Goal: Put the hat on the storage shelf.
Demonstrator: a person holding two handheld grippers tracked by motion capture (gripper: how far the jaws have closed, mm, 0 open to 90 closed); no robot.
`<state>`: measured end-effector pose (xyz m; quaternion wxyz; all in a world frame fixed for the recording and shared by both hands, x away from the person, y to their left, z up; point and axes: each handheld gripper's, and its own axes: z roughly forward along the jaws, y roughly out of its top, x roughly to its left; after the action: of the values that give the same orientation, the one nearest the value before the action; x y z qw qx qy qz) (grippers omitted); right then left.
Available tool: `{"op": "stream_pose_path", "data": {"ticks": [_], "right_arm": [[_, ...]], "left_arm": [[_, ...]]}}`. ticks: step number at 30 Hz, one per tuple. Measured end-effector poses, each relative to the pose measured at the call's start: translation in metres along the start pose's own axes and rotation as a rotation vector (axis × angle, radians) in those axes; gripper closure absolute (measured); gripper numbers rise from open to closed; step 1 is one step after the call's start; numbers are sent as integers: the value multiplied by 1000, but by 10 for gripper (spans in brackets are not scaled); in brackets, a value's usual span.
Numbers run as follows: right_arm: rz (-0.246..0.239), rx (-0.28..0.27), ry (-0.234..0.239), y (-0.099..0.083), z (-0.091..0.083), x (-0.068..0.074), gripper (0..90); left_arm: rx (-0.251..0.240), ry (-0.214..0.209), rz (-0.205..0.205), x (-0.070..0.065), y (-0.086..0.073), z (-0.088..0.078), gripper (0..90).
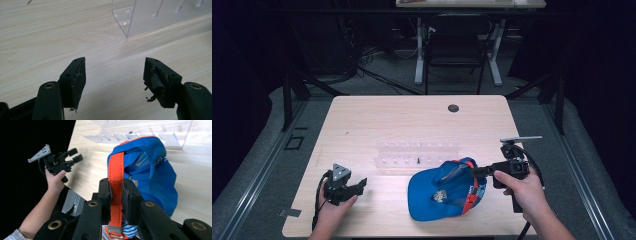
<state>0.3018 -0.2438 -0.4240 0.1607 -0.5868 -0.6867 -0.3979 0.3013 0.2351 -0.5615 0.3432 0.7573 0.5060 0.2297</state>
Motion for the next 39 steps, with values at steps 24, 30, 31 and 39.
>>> {"op": "stream_pose_path", "data": {"ticks": [24,30,31,39], "right_arm": [[-43,-16,138,23,0,56,787],[-59,-22,144,27,-4,65,787],[-59,-24,146,27,-5,67,787],[-67,-50,152,32,-13,75,787]], "left_arm": [[3,-4,10,0,0,0,348],[-1,-5,5,-1,0,0,348],[1,-6,5,-1,0,0,348],[2,-7,12,-2,0,1,348]]}}
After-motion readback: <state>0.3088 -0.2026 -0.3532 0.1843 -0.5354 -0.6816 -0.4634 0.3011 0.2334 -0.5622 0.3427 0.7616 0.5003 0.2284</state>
